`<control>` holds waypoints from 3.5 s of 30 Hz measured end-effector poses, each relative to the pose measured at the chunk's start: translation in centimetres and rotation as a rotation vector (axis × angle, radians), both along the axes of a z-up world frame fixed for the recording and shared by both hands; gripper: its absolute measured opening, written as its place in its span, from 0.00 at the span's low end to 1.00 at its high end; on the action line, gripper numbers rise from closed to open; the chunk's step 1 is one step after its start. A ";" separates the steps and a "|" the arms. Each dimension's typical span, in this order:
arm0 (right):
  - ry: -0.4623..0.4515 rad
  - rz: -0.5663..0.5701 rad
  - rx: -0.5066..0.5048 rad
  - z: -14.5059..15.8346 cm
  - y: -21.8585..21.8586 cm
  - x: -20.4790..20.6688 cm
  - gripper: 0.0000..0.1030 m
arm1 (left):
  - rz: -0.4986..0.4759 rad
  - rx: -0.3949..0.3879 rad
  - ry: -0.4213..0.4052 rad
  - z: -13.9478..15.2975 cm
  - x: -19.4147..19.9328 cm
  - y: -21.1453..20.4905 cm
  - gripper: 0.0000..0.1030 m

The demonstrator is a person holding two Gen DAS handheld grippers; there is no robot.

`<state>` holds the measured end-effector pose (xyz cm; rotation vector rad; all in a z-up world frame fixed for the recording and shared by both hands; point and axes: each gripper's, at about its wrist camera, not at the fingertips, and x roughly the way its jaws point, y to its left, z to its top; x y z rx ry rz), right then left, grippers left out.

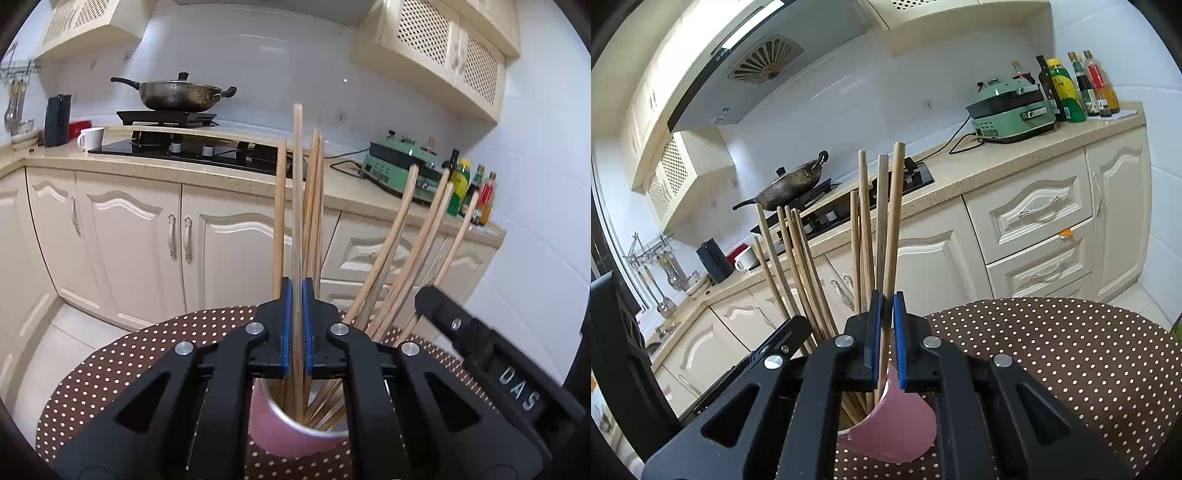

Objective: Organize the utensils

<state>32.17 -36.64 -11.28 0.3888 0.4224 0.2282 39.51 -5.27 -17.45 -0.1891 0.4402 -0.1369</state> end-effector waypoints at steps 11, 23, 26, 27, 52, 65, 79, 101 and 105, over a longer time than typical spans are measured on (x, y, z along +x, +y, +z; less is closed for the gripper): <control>0.096 0.027 0.010 0.0 -0.1 -0.3 0.15 | -0.024 0.020 0.061 -0.4 -1.1 0.2 0.06; 0.158 -0.024 -0.074 2.6 -0.1 -1.8 0.54 | -0.026 0.105 0.161 1.4 -2.0 0.8 0.09; 0.173 -0.027 -0.090 3.0 0.0 -2.1 0.56 | -0.042 0.117 0.185 1.6 -2.0 0.8 0.28; 0.178 -0.028 -0.095 3.1 0.0 -2.3 0.57 | -0.043 0.124 0.189 1.6 -2.0 0.7 0.46; 0.255 -0.082 -0.248 8.0 3.4 -9.4 0.63 | -0.164 0.214 0.221 8.2 -8.5 3.7 0.50; 0.221 -0.081 -0.269 10.3 4.6 -16.6 0.69 | -0.157 0.221 0.153 11.8 -16.4 4.7 0.57; 0.137 -0.070 -0.276 12.9 3.0 -26.7 0.75 | -0.051 0.215 0.047 15.5 -28.2 4.1 0.73; 0.018 -0.123 -0.292 15.7 2.4 -36.2 0.78 | -0.051 0.206 -0.060 18.9 -37.9 3.3 0.79; 0.017 -0.125 -0.286 15.6 2.4 -36.5 0.79 | -0.054 0.199 -0.057 18.9 -38.2 3.3 0.79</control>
